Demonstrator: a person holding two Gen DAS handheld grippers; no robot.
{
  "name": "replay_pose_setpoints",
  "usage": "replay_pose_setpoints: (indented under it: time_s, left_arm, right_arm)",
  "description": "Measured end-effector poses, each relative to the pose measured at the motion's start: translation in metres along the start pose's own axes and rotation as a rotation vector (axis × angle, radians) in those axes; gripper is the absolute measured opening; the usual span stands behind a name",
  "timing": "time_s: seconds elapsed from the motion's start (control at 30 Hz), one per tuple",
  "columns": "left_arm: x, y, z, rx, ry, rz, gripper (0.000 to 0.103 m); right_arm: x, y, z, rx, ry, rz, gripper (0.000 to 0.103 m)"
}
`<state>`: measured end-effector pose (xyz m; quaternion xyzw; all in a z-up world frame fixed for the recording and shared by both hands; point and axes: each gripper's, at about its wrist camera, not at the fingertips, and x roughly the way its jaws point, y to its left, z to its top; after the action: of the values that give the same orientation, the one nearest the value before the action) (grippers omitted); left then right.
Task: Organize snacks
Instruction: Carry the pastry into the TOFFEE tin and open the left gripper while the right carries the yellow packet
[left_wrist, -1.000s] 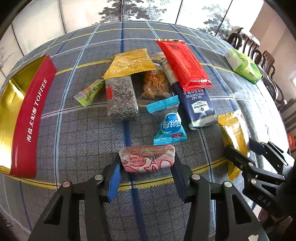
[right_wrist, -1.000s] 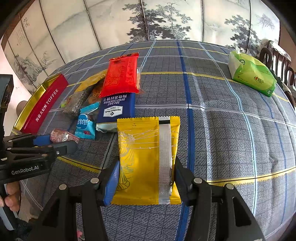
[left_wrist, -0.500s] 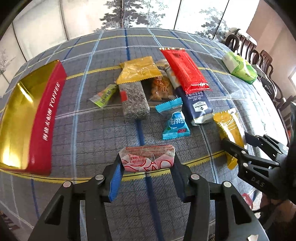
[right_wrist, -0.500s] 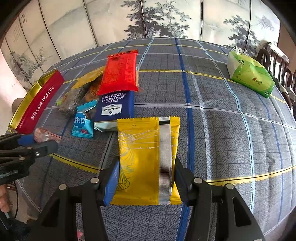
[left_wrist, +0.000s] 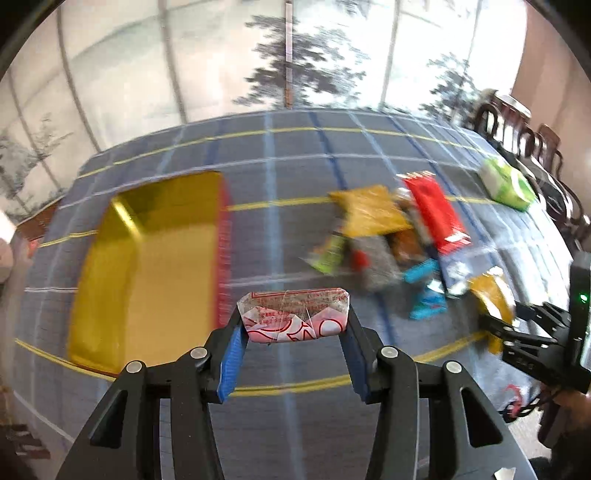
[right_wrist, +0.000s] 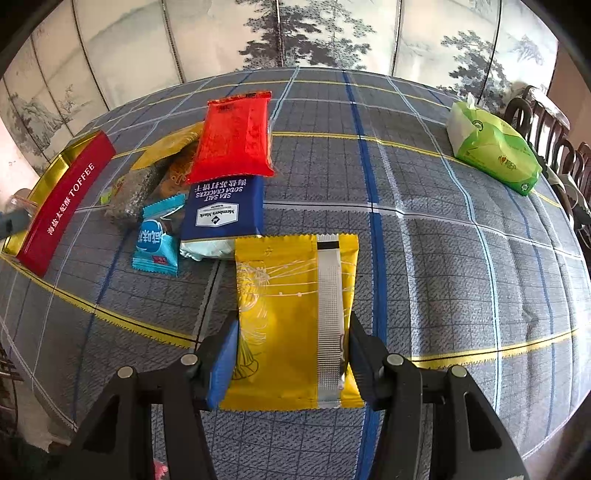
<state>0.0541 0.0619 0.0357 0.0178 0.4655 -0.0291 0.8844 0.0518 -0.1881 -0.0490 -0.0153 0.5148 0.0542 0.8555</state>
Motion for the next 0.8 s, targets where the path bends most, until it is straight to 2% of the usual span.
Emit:
replay_pose_setpoints:
  time_s: [0.3, 0.43, 0.6, 0.8]
  left_arm:
    - [0.026, 0.093, -0.005, -0.106, 0.047, 0.123, 0.044]
    - [0.04, 0.122, -0.014, -0.152, 0.085, 0.132, 0.044]
    - [0.051, 0.139, -0.02, -0.154, 0.109, 0.131, 0.044]
    - [0.058, 0.147, -0.025, -0.148, 0.132, 0.127, 0.044]
  right_arm:
    - [-0.009, 0.006, 0.001, 0.029, -0.023, -0.06, 0.055]
    - [-0.022, 0.012, 0.002, 0.033, -0.054, -0.093, 0.055]
    - [-0.035, 0.026, 0.012, 0.027, -0.081, -0.088, 0.055]
    - [-0.044, 0.068, 0.036, -0.029, -0.118, -0.012, 0.055]
